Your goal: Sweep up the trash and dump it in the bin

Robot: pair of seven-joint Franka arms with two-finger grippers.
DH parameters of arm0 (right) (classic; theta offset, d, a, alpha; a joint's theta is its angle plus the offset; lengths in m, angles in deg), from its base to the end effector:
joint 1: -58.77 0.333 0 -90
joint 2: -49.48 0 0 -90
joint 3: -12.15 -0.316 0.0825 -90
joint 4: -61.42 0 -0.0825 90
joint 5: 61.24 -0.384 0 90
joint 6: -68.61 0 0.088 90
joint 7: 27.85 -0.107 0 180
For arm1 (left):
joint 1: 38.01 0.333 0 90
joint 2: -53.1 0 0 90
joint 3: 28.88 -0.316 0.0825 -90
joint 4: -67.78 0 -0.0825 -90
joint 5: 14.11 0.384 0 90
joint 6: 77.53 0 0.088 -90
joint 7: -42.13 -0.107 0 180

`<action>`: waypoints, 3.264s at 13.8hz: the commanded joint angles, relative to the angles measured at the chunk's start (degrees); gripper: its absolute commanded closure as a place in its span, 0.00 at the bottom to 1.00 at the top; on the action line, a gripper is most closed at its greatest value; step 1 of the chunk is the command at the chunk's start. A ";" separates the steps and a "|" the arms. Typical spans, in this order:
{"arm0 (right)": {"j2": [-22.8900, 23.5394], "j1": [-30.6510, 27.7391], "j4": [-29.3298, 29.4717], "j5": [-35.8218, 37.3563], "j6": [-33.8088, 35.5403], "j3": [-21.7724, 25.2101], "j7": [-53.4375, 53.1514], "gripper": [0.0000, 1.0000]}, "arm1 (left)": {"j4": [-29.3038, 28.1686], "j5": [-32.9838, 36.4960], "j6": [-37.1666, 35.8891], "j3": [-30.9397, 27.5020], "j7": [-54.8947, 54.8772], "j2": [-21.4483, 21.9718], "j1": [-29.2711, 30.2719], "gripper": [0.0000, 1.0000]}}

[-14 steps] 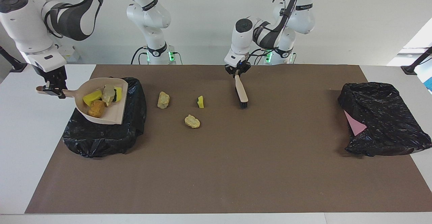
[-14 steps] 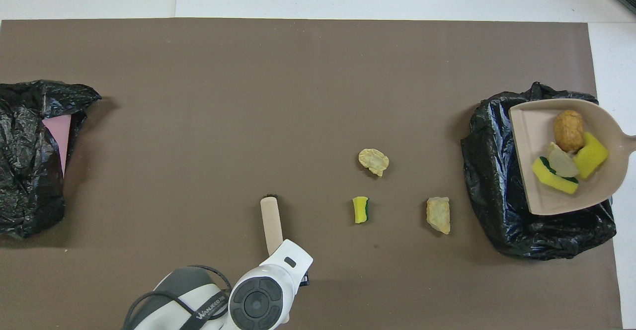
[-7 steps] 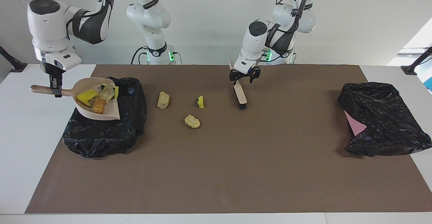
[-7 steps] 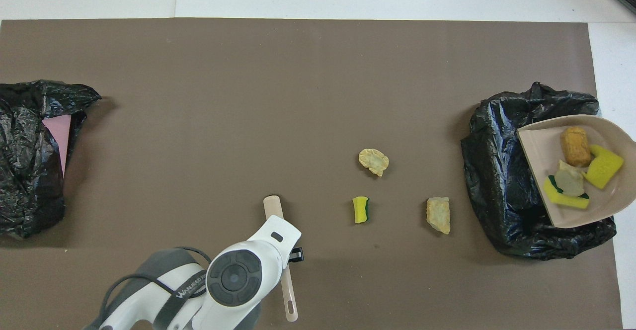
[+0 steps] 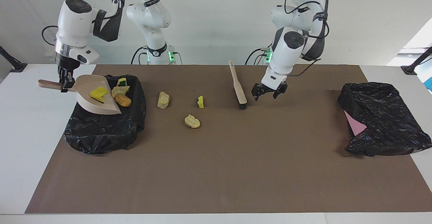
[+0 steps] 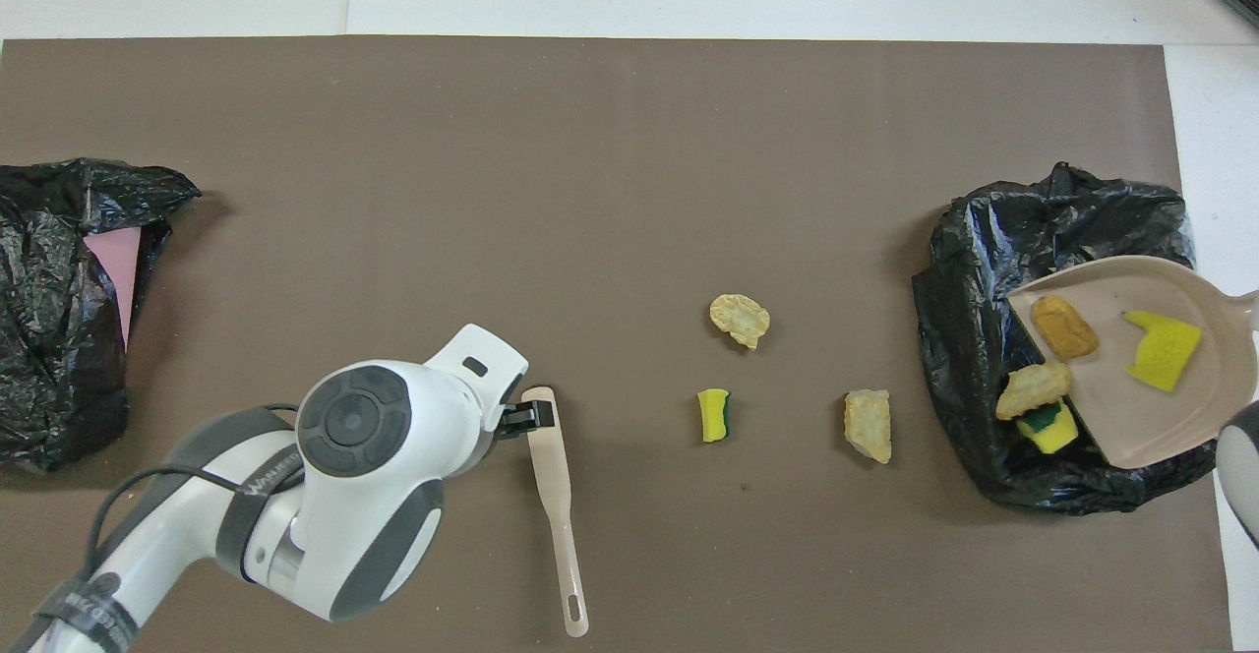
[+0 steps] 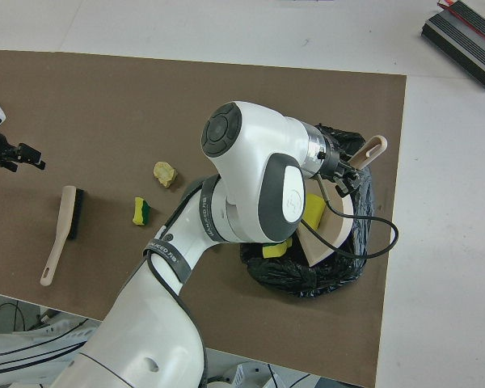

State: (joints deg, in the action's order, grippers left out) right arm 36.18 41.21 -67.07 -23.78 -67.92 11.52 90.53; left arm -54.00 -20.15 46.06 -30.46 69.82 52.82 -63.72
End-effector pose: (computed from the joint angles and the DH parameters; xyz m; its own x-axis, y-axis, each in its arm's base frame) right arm 0.4881 -0.1545 0.5049 -0.4704 0.6525 -0.5940 0.8357 0.5456 -0.0625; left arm 0.4949 -0.2264 0.4103 0.9928 0.1181 -0.0200 0.1194 -0.9887 0.0900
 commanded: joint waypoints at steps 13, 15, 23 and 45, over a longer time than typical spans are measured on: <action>-4.80 7.70 3.50 24.58 20.84 -2.01 -23.89 1.00 | 21.77 1.64 -19.09 0.00 -28.64 -2.10 20.60 0.00; -5.68 8.94 3.25 25.21 23.75 -2.09 -27.14 1.00 | 21.85 3.31 -21.19 0.00 -30.50 -1.13 22.01 0.00; -5.77 9.91 6.49 28.11 27.36 -2.36 -29.70 1.00 | 24.40 4.64 -32.45 0.35 -29.19 3.35 21.93 0.00; 41.14 30.19 59.91 -11.00 47.40 -12.29 -107.53 1.00 | 29.41 6.84 -33.50 0.97 -33.93 2.21 21.14 0.00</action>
State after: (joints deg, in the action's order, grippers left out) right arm 71.89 68.33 -15.44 -33.15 -22.17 -0.88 -9.55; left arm -25.45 -13.75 11.95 -29.31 36.58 55.49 -42.21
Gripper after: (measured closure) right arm 0.674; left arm 0.000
